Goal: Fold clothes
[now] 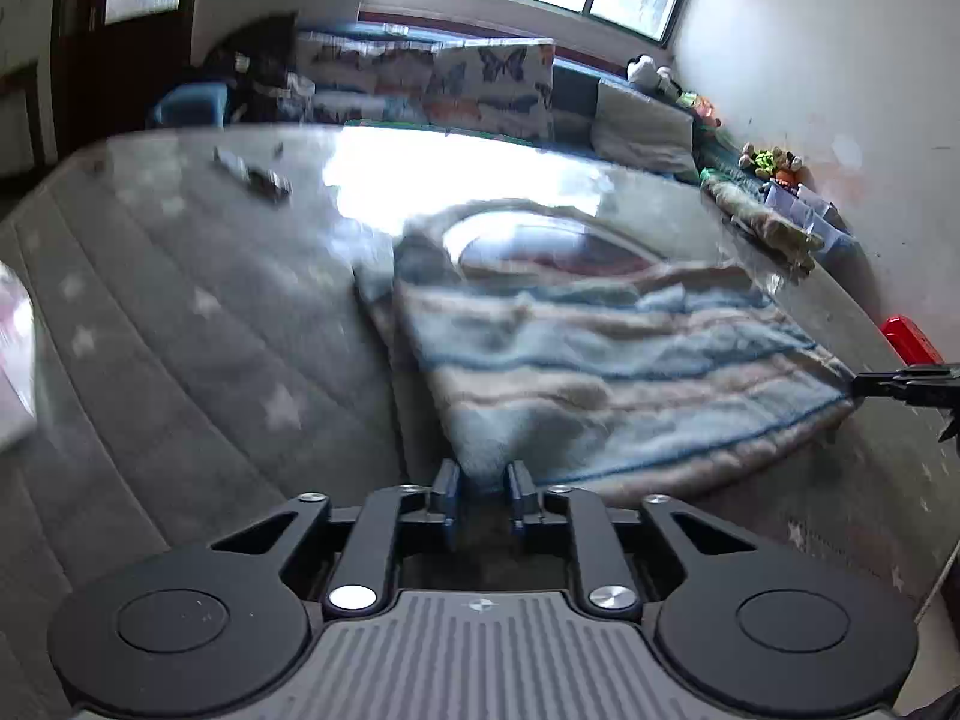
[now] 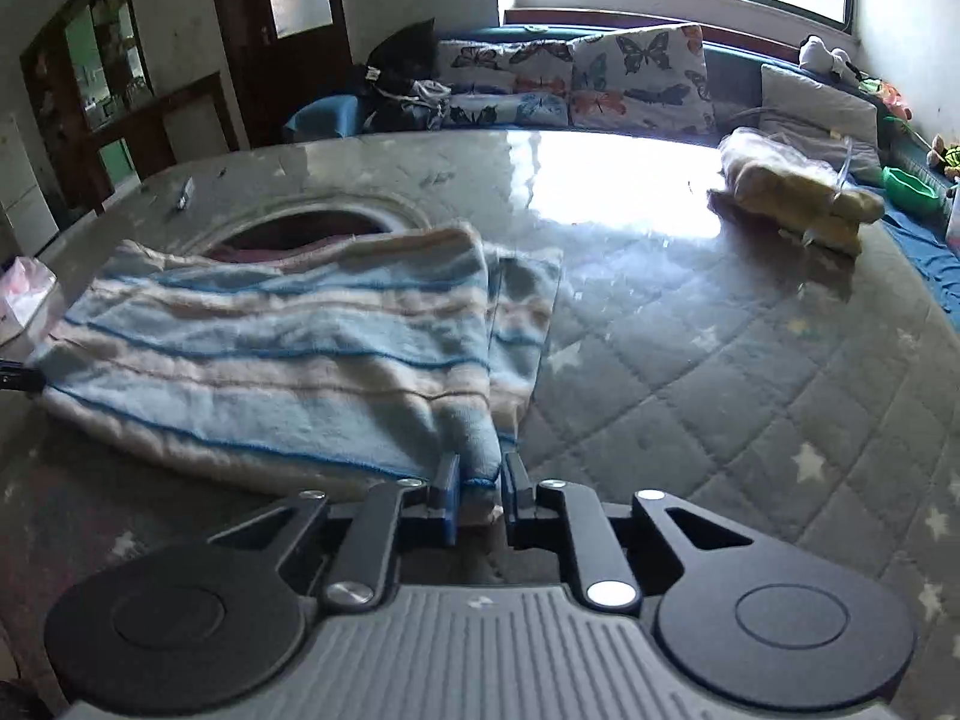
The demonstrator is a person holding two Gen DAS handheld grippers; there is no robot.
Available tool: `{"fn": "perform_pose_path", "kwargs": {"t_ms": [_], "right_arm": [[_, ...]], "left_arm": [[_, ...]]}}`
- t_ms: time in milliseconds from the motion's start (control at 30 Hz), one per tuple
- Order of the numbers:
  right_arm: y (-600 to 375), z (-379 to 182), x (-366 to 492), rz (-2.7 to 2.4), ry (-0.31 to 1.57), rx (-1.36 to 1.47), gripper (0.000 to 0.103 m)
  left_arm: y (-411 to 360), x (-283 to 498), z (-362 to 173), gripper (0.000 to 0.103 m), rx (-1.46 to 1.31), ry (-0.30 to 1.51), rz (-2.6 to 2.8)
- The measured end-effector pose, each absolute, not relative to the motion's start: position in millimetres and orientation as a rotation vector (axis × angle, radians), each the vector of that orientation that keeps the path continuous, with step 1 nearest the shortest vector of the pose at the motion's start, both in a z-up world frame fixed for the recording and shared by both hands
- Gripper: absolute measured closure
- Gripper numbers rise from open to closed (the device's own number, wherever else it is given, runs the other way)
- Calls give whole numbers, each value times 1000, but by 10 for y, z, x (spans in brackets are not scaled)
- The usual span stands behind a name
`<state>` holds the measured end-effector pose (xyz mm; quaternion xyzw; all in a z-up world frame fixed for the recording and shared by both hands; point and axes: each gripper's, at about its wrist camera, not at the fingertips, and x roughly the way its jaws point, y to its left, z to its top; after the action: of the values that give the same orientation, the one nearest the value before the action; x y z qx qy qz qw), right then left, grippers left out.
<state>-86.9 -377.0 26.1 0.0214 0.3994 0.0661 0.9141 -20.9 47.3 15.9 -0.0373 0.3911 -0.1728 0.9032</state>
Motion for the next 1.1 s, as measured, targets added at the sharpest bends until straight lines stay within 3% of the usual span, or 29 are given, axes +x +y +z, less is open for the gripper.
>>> {"fn": "perform_pose_path", "kwargs": {"t_ms": [333, 633, 1100], "right_arm": [[-3331, 406, -185, 224, 725, -21, 87], [-3030, 75, 566, 229, 760, -30, 87], [-3188, -113, 718, 155, 765, -28, 89]], "left_arm": [[164, 176, 462, 76, -43, 704, -380], [-399, 905, 135, 78, -59, 775, -441], [-466, 1344, -189, 86, -82, 812, -351]]}}
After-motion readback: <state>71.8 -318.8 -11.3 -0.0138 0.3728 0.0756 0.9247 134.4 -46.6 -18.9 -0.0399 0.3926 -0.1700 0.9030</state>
